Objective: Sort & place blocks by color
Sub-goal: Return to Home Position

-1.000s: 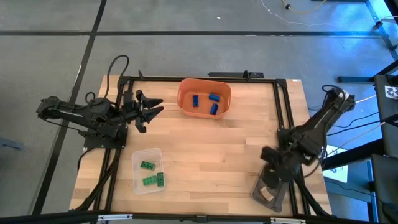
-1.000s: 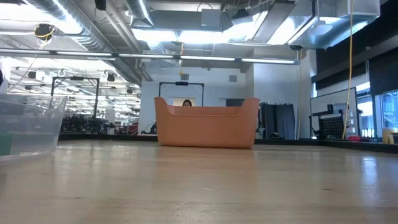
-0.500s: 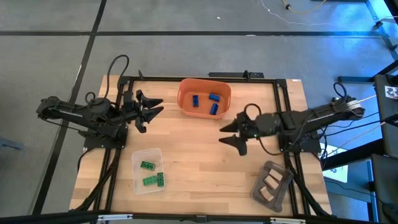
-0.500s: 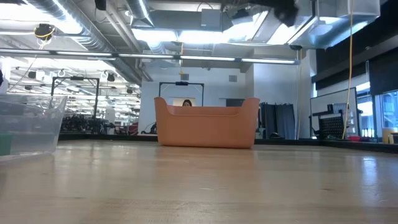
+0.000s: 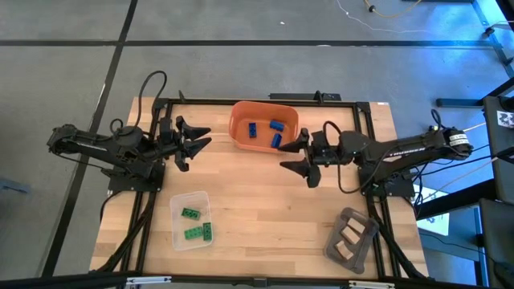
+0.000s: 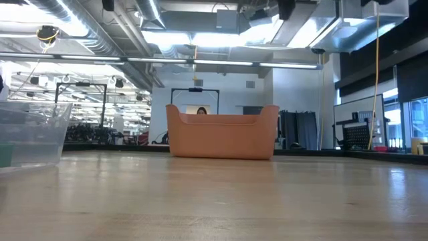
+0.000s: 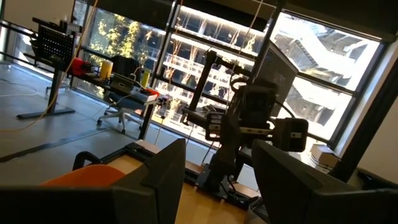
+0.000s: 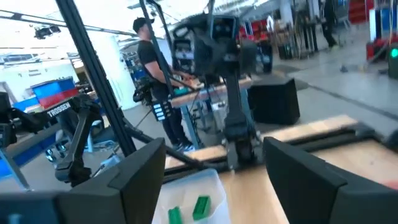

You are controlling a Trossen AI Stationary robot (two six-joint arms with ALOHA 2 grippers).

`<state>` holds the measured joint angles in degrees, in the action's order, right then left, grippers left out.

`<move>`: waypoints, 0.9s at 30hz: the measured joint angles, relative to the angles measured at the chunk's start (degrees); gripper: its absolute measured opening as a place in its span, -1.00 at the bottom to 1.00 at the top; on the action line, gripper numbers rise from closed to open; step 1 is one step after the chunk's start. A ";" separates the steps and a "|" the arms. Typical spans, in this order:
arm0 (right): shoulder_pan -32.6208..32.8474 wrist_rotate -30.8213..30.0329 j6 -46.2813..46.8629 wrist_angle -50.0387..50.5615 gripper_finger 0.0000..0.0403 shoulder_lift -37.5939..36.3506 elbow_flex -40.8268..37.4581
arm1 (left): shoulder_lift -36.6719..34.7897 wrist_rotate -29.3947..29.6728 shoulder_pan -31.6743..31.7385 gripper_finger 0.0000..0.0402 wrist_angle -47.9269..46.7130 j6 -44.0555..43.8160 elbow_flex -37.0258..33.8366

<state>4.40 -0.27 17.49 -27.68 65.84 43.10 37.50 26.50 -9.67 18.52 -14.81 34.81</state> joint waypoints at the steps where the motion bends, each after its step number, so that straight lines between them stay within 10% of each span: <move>1: 0.00 0.00 -1.08 0.02 0.34 0.00 0.43 | 0.00 0.00 0.00 -0.12 -0.02 0.00 0.00; 27: 0.00 -0.07 -1.44 0.26 0.34 0.00 1.02 | 0.00 -0.87 0.00 -0.12 -0.02 1.92 0.00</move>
<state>4.40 -0.34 16.05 -27.42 65.84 44.12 37.50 25.63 -9.67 18.50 -12.88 34.81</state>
